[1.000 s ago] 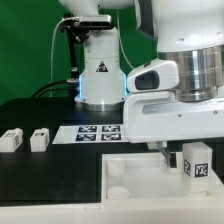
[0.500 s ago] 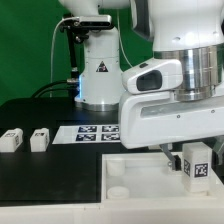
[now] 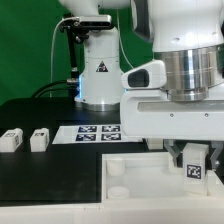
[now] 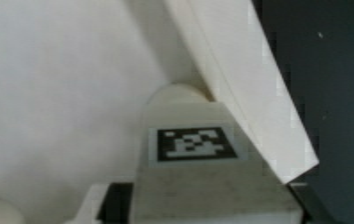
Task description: Assemble one leg
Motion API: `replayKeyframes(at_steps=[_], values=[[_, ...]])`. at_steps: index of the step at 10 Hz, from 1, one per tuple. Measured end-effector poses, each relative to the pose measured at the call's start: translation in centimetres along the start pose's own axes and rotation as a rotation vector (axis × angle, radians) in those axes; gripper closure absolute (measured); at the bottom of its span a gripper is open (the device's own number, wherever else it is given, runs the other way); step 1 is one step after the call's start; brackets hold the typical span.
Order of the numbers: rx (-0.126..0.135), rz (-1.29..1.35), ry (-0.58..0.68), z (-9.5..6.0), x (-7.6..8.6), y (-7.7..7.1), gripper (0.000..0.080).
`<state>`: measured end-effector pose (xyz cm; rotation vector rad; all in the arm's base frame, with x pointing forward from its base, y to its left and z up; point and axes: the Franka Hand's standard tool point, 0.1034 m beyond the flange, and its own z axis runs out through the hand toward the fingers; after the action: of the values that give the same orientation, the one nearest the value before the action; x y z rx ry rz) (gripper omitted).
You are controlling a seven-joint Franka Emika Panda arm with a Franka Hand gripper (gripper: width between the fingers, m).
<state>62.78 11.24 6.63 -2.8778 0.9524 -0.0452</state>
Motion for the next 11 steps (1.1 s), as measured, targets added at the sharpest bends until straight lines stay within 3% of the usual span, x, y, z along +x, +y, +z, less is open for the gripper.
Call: replayKeyframes(at_steps=[3, 5, 7, 9, 10, 11], values=[[0.035, 0.535, -0.079, -0.1, 0.6, 0.7, 0.0508], [0.040, 0.815, -0.112, 0.0, 0.4, 0.6, 0.0508], [0.031, 0.993, -0.114, 0.2, -0.2, 0.1, 0.0507], [0.033, 0.978, -0.110, 0.2, -0.3, -0.1, 0.0507], [0.035, 0.954, -0.110, 0.2, -0.4, -0.1, 0.0441], [0.034, 0.952, -0.110, 0.2, -0.4, -0.2, 0.0276]])
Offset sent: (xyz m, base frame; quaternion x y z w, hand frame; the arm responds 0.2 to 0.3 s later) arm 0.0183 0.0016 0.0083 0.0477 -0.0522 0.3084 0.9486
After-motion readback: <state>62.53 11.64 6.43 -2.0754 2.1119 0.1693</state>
